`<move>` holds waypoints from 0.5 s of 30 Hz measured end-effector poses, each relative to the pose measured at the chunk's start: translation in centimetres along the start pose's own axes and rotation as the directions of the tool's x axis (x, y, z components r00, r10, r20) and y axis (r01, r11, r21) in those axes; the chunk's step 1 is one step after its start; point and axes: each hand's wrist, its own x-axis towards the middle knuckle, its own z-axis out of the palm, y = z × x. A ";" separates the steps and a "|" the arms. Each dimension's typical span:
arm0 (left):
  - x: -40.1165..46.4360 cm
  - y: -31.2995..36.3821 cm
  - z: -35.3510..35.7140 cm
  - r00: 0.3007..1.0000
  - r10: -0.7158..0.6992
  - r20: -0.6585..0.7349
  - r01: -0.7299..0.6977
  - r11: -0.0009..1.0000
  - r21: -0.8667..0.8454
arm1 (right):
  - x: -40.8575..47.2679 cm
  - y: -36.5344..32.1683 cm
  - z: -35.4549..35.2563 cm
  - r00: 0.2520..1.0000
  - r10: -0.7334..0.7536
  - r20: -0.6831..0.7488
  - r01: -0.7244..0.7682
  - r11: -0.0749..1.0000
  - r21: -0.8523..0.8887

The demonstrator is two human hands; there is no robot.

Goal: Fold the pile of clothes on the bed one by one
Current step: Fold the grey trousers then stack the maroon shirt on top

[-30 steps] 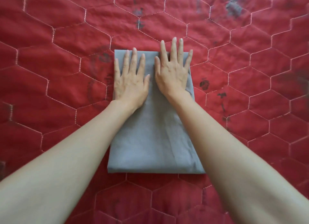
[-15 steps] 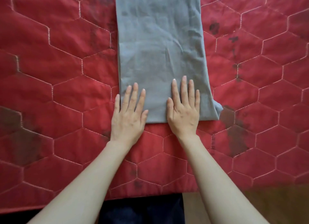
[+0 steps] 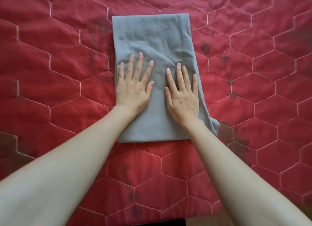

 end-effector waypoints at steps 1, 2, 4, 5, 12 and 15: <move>1.8 -0.5 -0.1 1.000 0.001 -0.015 -0.001 1.000 0.002 | 1.1 0.0 0.1 1.000 0.013 -0.006 -0.013 1.000 -0.010; 3.6 -0.9 -0.2 1.000 0.003 -0.026 -0.003 1.000 0.001 | 1.9 0.0 0.3 1.000 0.024 -0.017 -0.025 1.000 -0.019; 6.4 -1.5 -0.3 0.999 -0.003 -0.042 0.003 1.000 0.006 | 2.6 0.0 0.6 0.998 0.029 -0.047 -0.030 0.999 -0.027; 7.2 -1.6 -0.4 0.999 -0.007 -0.044 0.008 1.000 0.011 | 2.5 0.1 0.8 0.998 0.025 -0.061 -0.027 0.999 -0.030; 5.2 -1.2 -0.1 0.994 -0.058 -0.096 0.056 0.998 -0.026 | 5.4 -0.3 0.2 0.997 -0.076 0.000 0.076 0.995 -0.066; 0.3 -0.4 0.5 0.994 -0.074 -0.083 0.069 0.996 -0.054 | 10.7 0.8 -0.8 0.987 -0.144 0.069 0.150 0.984 -0.095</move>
